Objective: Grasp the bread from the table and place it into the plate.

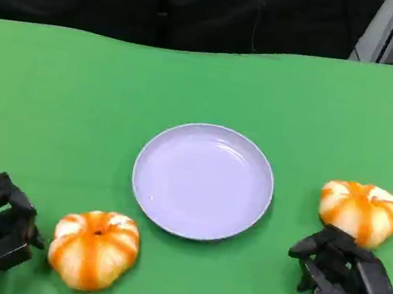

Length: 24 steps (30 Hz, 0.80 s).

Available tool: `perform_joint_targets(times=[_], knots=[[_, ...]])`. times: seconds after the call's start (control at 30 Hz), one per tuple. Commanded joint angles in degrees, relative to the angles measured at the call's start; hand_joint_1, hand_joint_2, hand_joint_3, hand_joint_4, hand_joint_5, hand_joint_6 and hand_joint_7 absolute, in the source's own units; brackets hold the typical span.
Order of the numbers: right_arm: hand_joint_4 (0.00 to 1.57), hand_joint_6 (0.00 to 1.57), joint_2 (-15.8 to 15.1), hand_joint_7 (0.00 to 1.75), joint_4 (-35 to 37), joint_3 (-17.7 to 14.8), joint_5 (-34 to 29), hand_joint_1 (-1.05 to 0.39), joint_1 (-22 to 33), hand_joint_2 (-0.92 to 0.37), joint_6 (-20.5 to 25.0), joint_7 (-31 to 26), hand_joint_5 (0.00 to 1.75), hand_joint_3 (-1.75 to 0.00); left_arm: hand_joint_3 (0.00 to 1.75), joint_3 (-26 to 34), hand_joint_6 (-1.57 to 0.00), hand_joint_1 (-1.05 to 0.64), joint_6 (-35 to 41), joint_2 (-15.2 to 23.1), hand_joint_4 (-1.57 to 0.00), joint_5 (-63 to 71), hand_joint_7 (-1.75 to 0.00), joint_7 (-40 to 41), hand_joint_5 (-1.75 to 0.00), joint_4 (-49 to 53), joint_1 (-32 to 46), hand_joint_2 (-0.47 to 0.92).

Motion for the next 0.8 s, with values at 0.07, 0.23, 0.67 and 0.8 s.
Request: perform_joint_targets(times=[0.07,0.23,0.67,0.8], knots=[[0.59,0.67,-1.1,1.24,0.3,-0.2,-0.1,-0.26,0.0,-0.92,0.1,-0.3,1.75,-0.48,1.10,0.2,-0.91,0.05,-0.1,1.4,-0.98,0.1,-1.44,0.0,-1.55,0.1,0.0,0.61],[0.60,0.66,-1.2,1.23,0.3,-0.1,-0.3,-0.26,0.0,-0.92,0.0,-0.3,1.75,-0.48,1.10,0.4,-0.89,0.05,-0.1,1.3,-0.97,-0.2,-1.46,-0.4,-1.58,0.3,-0.1,0.61],[0.58,0.66,-1.3,1.22,0.1,-0.1,-0.4,-0.24,0.1,-0.92,0.0,-0.4,1.75,-0.48,1.12,0.5,-0.89,0.06,0.4,1.2,-0.95,-0.9,-1.47,-0.8,-1.61,0.3,-0.2,0.61],[0.59,0.67,-1.3,1.22,0.4,-0.1,-0.3,-0.26,0.0,-0.92,0.0,-0.4,1.75,-0.48,1.11,2.4,-0.87,0.07,5.4,0.2,-0.91,-7.4,-1.38,-6.4,-1.59,-1.3,-0.2,0.64]])
